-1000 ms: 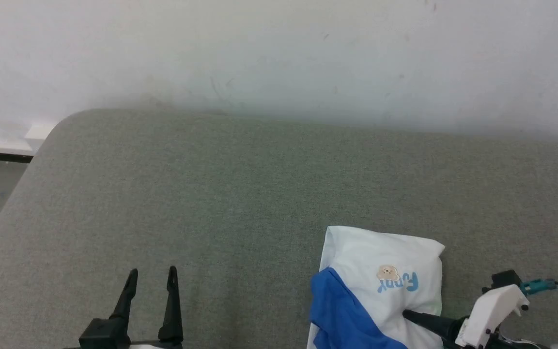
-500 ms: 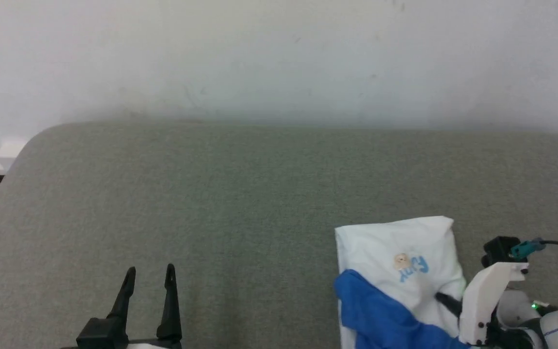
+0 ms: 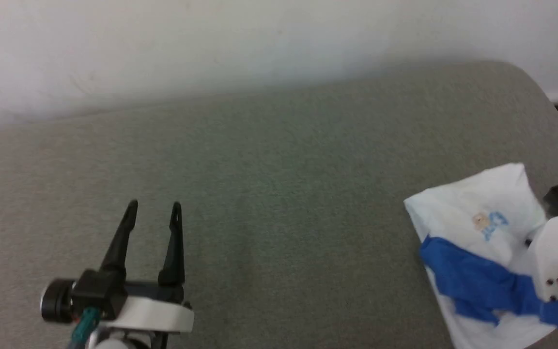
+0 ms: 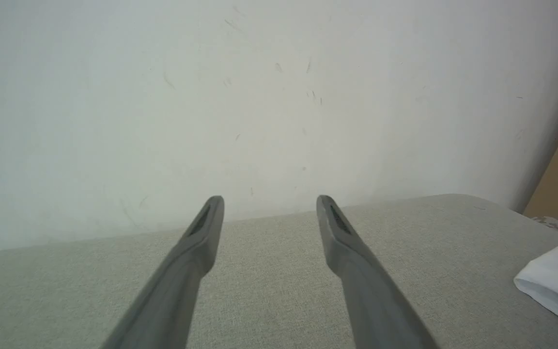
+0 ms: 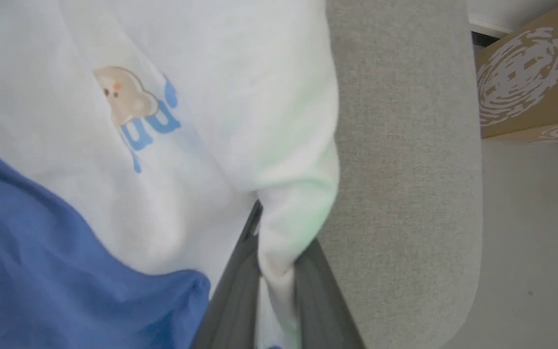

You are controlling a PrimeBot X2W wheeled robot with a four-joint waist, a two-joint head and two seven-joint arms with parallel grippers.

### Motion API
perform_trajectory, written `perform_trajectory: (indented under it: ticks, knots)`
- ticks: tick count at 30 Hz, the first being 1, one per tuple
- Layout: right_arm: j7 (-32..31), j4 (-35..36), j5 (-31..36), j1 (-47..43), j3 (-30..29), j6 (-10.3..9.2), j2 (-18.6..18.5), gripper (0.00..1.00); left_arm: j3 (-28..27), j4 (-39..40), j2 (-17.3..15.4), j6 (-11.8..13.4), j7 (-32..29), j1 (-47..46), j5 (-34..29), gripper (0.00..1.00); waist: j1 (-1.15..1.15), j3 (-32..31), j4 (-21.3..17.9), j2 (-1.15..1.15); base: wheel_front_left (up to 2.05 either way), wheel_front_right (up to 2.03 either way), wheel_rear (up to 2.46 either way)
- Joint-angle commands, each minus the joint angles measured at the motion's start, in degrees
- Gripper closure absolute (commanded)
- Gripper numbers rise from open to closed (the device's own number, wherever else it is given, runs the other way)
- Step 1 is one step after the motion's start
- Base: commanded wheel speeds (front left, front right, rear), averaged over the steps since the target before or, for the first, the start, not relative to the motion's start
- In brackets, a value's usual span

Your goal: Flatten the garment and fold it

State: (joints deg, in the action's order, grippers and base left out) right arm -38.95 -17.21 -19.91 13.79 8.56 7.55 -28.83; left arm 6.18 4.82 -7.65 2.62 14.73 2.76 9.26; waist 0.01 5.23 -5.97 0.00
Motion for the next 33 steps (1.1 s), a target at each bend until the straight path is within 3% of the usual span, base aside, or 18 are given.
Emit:
perform_trajectory:
  ticks: [1, 5, 14, 15, 16, 25, 33]
  knots:
    - [1.4, -1.25, 0.72, 2.28, -0.68, -0.06, -0.59, 1.0, 0.19, 0.43, -0.97, -0.63, 0.27, -1.98, -0.83, 0.0, -0.01, 10.72, -8.56, 0.0, 0.0, 0.0, 0.0]
    - [6.9, -7.04, 2.34, 7.01, -3.78, -0.06, -1.56, 1.0, 1.28, 1.73, -2.65, -2.0, -0.39, -6.53, -2.2, 0.0, -0.01, 15.8, -9.49, 0.0, 0.0, 0.0, 0.0]
    - [21.24, -20.5, 9.54, 15.58, -14.28, -0.06, -2.7, 0.98, 2.71, 2.86, -3.39, -3.24, -1.3, -12.86, -2.72, 0.0, -0.01, 22.08, -7.64, 0.0, 0.0, 0.0, 0.0]
    - [23.75, -21.31, 10.23, 16.38, -15.34, -0.06, -2.53, 0.45, 2.68, 2.8, -3.38, -3.18, -1.27, -13.12, -2.67, 0.0, -0.01, 22.43, -7.48, 0.0, 0.0, 0.0, 0.0]
    - [26.11, -22.25, 11.17, 17.06, -16.33, -0.06, -2.36, 0.0, 2.6, 2.68, -3.38, -3.09, -1.22, -13.29, -2.59, 0.0, -0.01, 22.7, -7.32, 0.0, 0.0, 0.0, 0.0]
    - [42.05, -29.37, 19.98, 16.51, -25.19, -0.06, 0.44, 0.0, 2.66, -1.24, -2.11, -2.53, -0.18, -13.49, -1.65, 0.0, -0.01, 19.28, -5.32, 0.0, 0.0, 0.0, 0.0]
    - [50.05, -23.92, 21.07, 6.76, -26.31, -0.06, 5.06, 0.0, 0.55, -5.36, 0.64, -0.78, 0.24, -7.84, 0.61, 0.0, -0.01, 8.89, -3.54, 0.0, 0.0, 0.0, 0.0]
